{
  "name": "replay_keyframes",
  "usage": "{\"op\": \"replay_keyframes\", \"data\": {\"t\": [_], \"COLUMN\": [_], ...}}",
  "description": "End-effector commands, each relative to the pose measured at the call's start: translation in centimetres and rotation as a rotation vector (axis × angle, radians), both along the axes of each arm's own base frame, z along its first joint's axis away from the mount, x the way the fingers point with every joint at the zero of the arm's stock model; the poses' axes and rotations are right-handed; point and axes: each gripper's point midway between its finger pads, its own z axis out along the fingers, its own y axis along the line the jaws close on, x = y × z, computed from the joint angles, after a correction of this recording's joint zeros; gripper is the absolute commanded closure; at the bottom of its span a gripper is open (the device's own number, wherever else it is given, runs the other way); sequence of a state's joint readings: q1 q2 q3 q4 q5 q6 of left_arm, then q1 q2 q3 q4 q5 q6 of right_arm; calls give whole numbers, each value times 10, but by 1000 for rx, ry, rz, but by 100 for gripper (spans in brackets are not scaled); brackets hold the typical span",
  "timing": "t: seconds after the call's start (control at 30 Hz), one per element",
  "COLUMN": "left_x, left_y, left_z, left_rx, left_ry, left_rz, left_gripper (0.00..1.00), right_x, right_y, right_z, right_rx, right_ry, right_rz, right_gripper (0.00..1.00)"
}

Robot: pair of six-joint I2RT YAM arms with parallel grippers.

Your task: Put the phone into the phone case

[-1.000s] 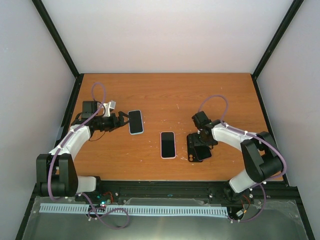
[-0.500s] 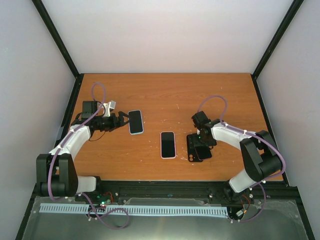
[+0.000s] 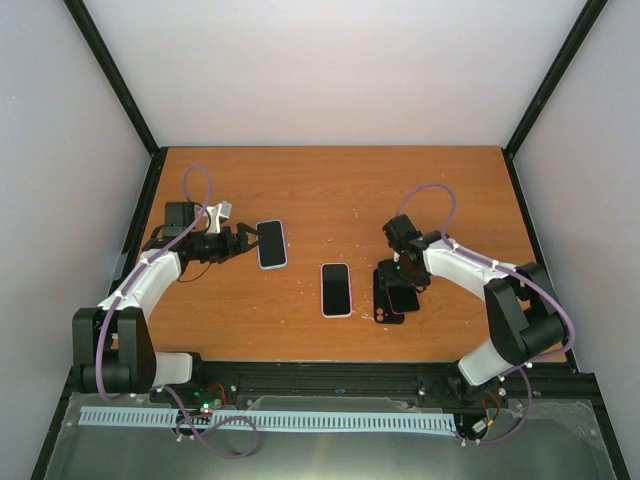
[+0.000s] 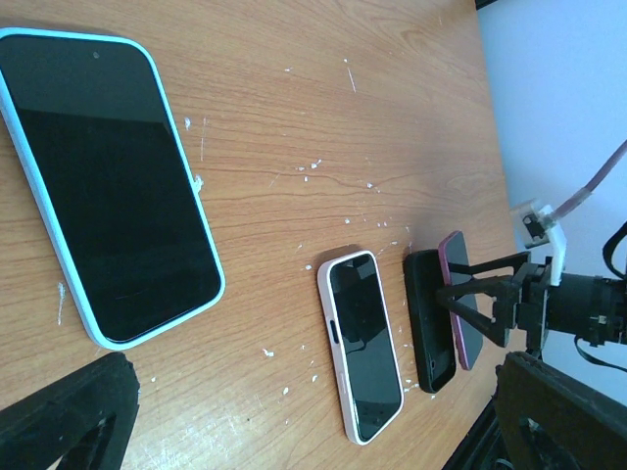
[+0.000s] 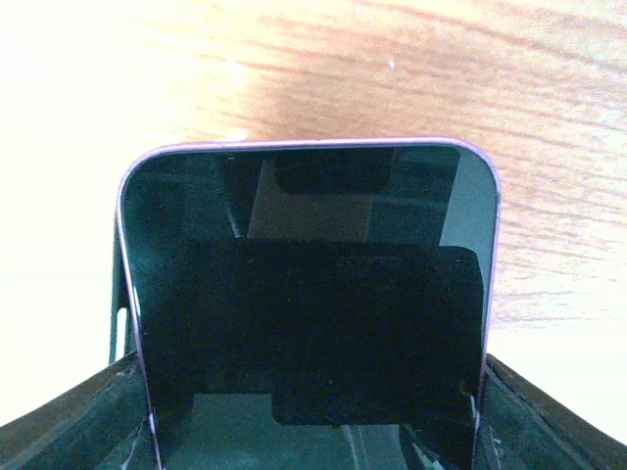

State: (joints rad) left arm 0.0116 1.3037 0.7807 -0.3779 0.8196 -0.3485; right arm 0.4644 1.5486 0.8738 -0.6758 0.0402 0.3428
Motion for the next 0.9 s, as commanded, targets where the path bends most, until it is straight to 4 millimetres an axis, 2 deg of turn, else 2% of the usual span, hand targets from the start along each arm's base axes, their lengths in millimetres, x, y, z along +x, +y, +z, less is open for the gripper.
{"op": "replay_keyframes", "data": {"t": [0.0, 0.17, 0.33, 0.47, 0.63, 0.87], "left_x": [3, 3, 3, 2, 2, 3], "left_y": [1, 1, 1, 0, 0, 0], "left_z": [13, 13, 15, 15, 15, 15], "left_rx": [4, 4, 3, 2, 2, 1], "left_ry": [-66, -65, -69, -71, -70, -71], "left_rz": [-10, -11, -11, -12, -12, -13], "left_gripper": [1, 0, 1, 1, 1, 1], "right_x": [5, -7, -20, -21, -17, -20], "right_y": [4, 13, 24, 23, 28, 23], "right_z": [26, 29, 15, 4, 1, -7], "right_rx": [35, 123, 168, 136, 124, 82], "right_ry": [-29, 6, 62, 77, 62, 64], "right_rz": [-35, -105, -189, -222, -230, -232], "right_gripper": [39, 43, 44, 44, 42, 38]}}
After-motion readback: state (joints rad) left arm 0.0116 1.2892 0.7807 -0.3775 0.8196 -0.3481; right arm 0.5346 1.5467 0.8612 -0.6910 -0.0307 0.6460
